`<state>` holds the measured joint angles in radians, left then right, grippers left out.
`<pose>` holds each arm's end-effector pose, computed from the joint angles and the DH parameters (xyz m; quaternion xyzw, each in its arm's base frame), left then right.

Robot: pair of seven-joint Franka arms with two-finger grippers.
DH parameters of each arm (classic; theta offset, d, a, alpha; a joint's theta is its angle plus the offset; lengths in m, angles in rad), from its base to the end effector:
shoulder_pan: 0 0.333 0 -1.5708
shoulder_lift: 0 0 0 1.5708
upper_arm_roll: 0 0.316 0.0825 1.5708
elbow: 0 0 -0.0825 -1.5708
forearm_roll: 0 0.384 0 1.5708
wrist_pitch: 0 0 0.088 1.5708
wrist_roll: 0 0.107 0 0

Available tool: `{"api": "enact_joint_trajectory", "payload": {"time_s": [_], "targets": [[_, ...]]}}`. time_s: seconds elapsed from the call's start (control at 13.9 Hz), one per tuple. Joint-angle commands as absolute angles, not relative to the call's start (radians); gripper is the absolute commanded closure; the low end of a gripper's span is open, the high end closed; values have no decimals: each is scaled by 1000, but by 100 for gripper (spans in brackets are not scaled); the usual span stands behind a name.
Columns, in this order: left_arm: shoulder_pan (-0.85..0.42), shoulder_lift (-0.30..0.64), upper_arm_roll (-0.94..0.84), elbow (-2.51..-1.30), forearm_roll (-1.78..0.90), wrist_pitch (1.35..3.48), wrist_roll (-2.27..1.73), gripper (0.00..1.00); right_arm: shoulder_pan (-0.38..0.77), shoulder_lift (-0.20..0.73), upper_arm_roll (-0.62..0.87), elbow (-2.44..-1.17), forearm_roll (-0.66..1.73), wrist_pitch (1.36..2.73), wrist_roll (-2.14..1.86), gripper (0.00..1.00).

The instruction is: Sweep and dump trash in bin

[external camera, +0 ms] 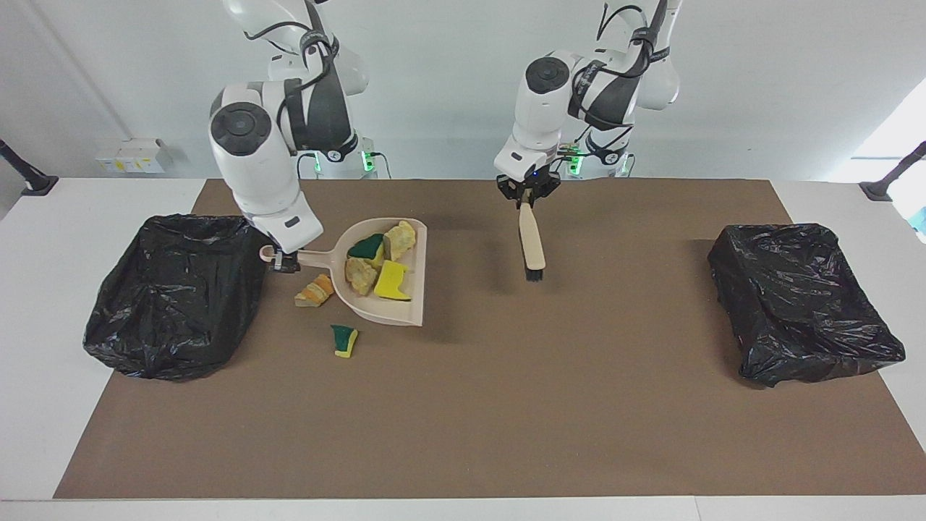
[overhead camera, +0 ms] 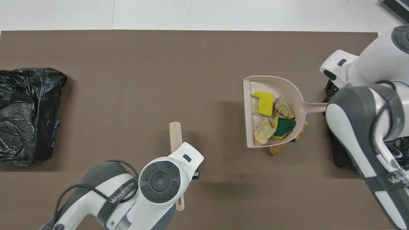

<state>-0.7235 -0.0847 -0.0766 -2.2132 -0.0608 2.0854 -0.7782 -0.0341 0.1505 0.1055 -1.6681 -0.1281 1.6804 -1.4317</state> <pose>0.3517 -0.3670 0.4109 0.9995 0.0048 -0.0315 0.0008 0.5935 0.0267 0.5018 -0.7200 -0.6883 0.0878 0.0002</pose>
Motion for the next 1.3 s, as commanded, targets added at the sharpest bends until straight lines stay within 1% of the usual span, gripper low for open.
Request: {"api": "enact_joint_trajectory", "payload": {"time_s": [0.0,0.29,0.5,0.79,0.86,0.94,1.08,1.15,1.22], "targets": [[-801,-14,-61,-2227,-66,2189,-915,100,-115,97,112,-1671,-138,1637,-1515,100],[-827,-11,-63,-2267,-122,2221,-950,100,-225,78,109,-1671,-216,1631,-1669,100],[-853,-11,-63,-2302,-130,2272,-942,100,-316,78,107,-1671,-285,1660,-1678,100],[-864,6,-63,-2316,-130,2286,-930,100,-417,75,107,-1681,-389,1794,-1684,100],[-864,14,-63,-2318,-130,2289,-930,85,-442,72,107,-1684,-412,1824,-1683,100],[-864,15,-61,-2315,-130,2289,-930,58,-460,71,107,-1692,-432,1859,-1684,100],[-855,17,-60,-2307,-130,2286,-925,15,-482,43,107,-1744,-504,1934,-1683,100],[-850,12,-57,-2301,-129,2286,-922,1,-489,28,107,-1776,-546,1968,-1672,100],[-838,8,-51,-2281,-129,2277,-917,0,-491,17,106,-1796,-590,1989,-1669,100]]}}
